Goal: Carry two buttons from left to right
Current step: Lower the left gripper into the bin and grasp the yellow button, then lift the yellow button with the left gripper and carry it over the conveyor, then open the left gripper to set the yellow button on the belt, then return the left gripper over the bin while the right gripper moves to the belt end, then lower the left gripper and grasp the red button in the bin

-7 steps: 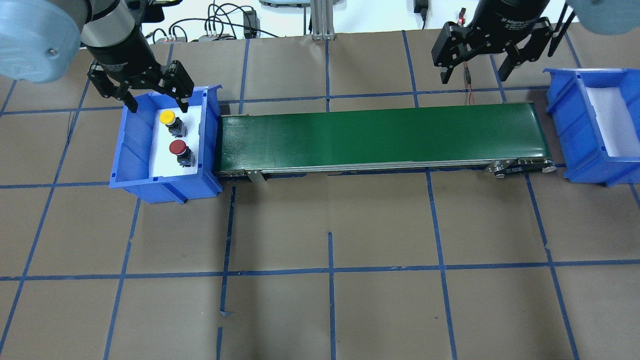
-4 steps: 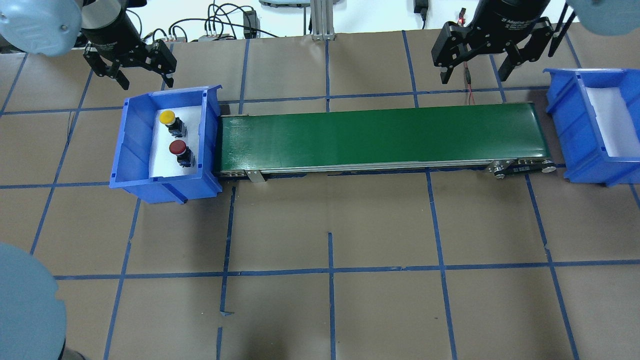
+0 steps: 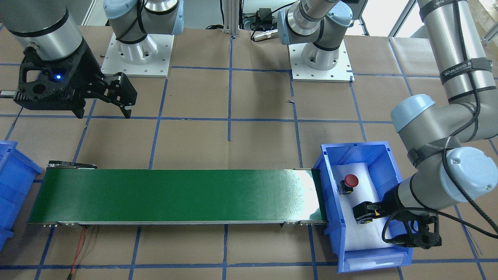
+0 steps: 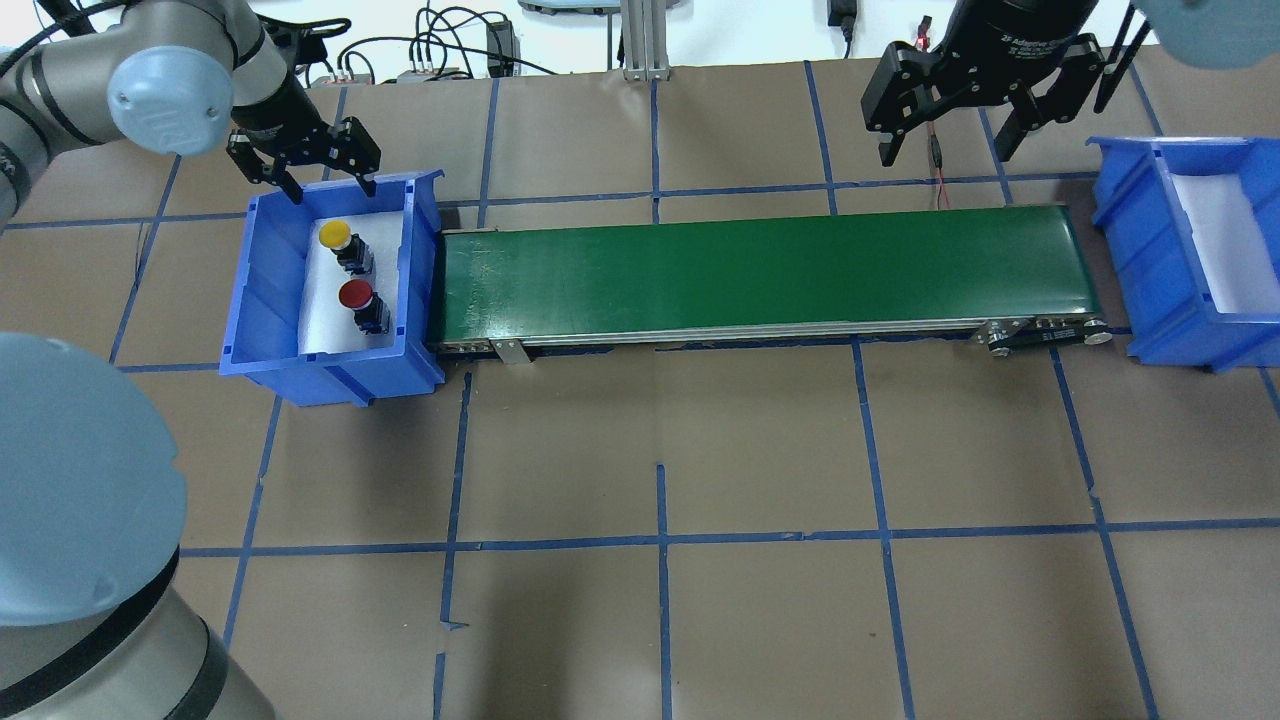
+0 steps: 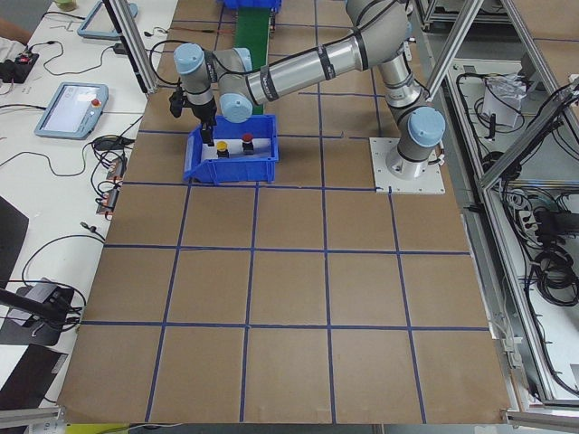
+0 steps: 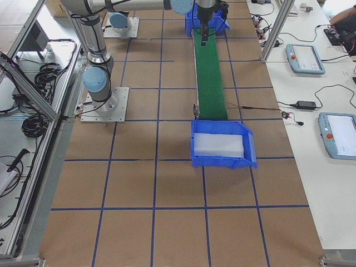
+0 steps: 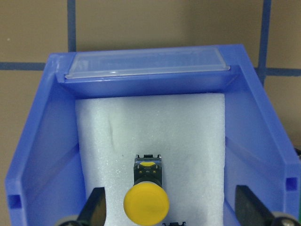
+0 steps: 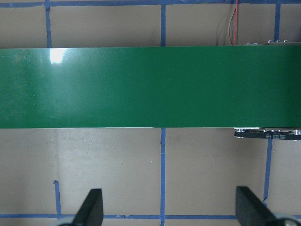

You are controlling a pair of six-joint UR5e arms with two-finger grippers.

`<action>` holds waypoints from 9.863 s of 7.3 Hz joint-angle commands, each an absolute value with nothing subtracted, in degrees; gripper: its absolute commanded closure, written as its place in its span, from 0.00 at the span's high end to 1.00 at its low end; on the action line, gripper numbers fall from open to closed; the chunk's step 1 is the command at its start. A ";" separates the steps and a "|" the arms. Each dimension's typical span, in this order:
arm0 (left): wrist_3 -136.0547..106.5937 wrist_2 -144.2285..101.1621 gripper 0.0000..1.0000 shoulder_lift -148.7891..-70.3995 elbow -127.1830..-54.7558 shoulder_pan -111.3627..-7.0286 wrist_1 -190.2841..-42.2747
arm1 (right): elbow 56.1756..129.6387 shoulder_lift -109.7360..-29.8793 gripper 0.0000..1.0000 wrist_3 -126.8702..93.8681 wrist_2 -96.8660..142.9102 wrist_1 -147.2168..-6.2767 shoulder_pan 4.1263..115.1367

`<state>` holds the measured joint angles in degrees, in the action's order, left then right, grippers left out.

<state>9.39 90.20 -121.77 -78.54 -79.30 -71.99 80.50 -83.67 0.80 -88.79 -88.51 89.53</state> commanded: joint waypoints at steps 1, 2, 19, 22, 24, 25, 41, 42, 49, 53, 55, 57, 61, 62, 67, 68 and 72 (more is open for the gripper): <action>9.84 93.25 0.95 -121.91 -81.30 -79.37 -70.32 | 80.42 -83.58 1.00 0.79 -88.68 -88.51 89.39; 10.37 92.82 0.91 -121.90 -82.34 -78.58 -70.23 | 80.16 -83.67 1.00 0.88 -88.68 -88.51 89.30; 36.40 92.46 0.10 -119.52 -77.87 -96.15 -76.82 | 80.16 -83.41 1.00 0.97 -88.59 -88.51 89.30; 49.17 92.63 0.10 -119.80 -80.75 -97.46 -75.25 | 80.25 -83.58 0.99 0.88 -88.60 -87.98 89.12; 53.52 92.64 0.11 -119.71 -82.35 -98.35 -69.09 | 80.33 -83.50 0.99 1.05 -88.59 -87.71 89.03; 54.05 92.64 0.31 -119.79 -82.35 -98.52 -68.56 | 80.25 -83.41 0.99 1.40 -88.51 -87.71 88.95; 19.16 93.61 1.00 -93.62 -84.00 -85.71 -95.96 | 80.68 -82.27 1.00 23.74 -89.21 -89.56 86.92; 18.81 93.34 1.00 -93.86 -85.76 -82.47 -93.63 | 82.08 -82.09 1.00 34.26 -89.21 -89.13 86.58; 13.27 93.16 1.00 -105.02 -92.02 -80.34 -75.51 | 94.65 -75.86 1.00 86.82 -91.14 -108.34 83.60; 10.65 93.34 1.00 -109.94 -94.12 -80.33 -63.95 | 98.79 -75.41 0.99 101.07 -92.56 -118.12 74.55; 8.18 93.25 1.00 -110.92 -94.75 -80.33 -62.93 | 98.96 -74.71 0.97 101.42 -92.03 -118.21 74.44; 5.91 92.64 1.00 -111.35 -95.53 -79.28 -62.84 | 98.88 -73.58 0.97 104.85 -87.66 -118.56 74.36; 4.39 90.62 0.96 -111.97 -97.82 -79.02 -62.84 | 98.62 -73.56 1.00 105.41 -88.41 -118.65 74.36; 4.22 90.62 0.96 -111.97 -98.26 -79.01 -62.93 | 98.96 -73.56 1.00 103.99 -88.68 -118.48 74.44; 1.06 88.24 0.82 -111.97 -99.31 -77.61 -62.93 | 98.53 -73.83 1.00 103.36 -89.12 -118.56 74.53; 0.88 88.16 0.67 -112.15 -99.40 -77.69 -63.28 | 98.44 -73.83 1.00 103.36 -89.90 -118.56 74.53; -0.09 87.10 0.32 -112.15 -98.53 -78.22 -63.37 | 98.62 -73.83 1.00 102.75 -89.91 -118.65 74.53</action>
<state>-0.09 86.84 -112.14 -98.99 -78.15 -63.36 98.71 -73.83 102.98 -89.89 -118.60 74.46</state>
